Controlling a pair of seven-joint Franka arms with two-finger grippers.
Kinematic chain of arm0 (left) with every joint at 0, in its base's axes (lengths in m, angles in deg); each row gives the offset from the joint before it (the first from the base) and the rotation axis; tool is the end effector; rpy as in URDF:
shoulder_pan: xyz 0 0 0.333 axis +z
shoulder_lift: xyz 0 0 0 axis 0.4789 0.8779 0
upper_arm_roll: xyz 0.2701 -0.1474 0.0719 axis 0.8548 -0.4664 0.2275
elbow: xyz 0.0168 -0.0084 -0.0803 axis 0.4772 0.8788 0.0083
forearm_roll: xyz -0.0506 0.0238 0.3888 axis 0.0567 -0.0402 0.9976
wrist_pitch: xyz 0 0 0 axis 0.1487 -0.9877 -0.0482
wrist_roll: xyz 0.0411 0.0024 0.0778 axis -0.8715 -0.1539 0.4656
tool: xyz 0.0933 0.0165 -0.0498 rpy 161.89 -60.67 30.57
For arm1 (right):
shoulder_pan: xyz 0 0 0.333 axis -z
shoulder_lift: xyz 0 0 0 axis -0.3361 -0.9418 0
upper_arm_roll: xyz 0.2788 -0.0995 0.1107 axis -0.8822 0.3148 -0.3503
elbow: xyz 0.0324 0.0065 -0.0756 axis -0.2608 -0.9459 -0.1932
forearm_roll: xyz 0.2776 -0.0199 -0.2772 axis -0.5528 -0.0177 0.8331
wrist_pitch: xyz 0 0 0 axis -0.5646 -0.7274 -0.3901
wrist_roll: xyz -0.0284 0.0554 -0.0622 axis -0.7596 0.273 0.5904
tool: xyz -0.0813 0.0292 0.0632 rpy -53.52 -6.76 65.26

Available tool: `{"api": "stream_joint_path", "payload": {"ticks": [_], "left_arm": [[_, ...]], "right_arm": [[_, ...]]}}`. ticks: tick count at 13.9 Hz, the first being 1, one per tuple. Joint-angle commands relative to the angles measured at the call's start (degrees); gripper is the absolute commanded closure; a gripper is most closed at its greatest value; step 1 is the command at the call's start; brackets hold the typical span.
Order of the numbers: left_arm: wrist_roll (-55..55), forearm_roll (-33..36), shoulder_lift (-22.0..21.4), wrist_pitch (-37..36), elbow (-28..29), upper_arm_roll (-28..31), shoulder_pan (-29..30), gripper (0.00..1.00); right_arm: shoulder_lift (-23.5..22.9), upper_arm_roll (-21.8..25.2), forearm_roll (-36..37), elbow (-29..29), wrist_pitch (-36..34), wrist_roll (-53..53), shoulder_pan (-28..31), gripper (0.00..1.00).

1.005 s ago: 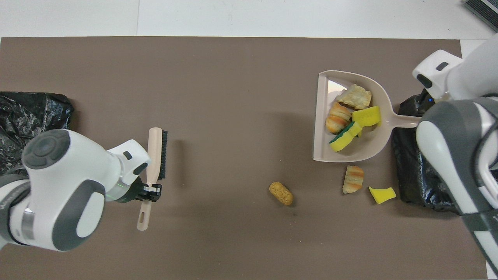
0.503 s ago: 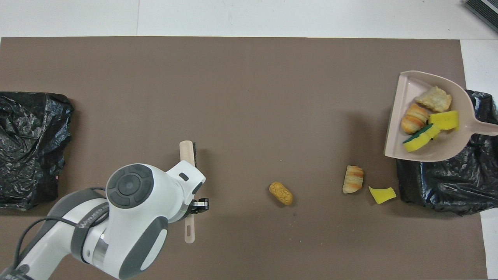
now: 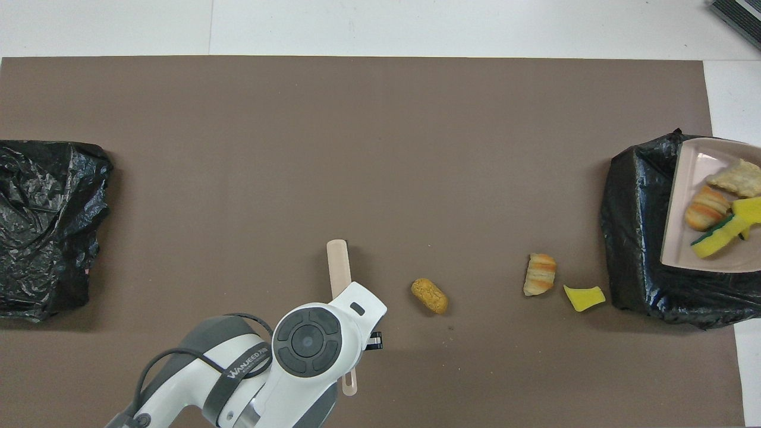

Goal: Sweep and dump trash in bin
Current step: 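Carry the dustpan to the black bag and tip it with the right gripper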

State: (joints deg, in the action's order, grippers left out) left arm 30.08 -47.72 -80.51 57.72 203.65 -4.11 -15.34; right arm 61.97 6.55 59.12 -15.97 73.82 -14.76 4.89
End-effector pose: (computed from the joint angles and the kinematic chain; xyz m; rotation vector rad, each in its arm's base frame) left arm 0.3304 -0.3732 0.3750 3.0809 0.0441 -0.2430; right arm 0.5486 -0.2496 0.5359 2.2258 1.6060 -0.7019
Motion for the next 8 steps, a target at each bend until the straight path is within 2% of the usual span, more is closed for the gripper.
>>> {"api": "stream_joint_path", "payload": {"ticks": [1, 4, 8], "left_arm": [[2.68, 0.67, 1.54, 2.26, -0.94, 1.07, -2.19, 1.0], [1.28, 1.02, 1.63, 3.48, -0.94, 0.99, -2.19, 1.0], [1.1, 1.02, 4.01, 4.46, -0.59, 0.9, -2.28, 1.0]], "right_arm": [[4.52, -0.8, 6.4, -6.49, 0.93, -0.58, 0.26, 1.0], [5.94, -0.89, 14.23, -8.97, 0.94, 4.43, -2.02, 1.0], [6.29, -0.98, 18.01, -9.32, -0.13, 4.79, -2.02, 1.0]]}}
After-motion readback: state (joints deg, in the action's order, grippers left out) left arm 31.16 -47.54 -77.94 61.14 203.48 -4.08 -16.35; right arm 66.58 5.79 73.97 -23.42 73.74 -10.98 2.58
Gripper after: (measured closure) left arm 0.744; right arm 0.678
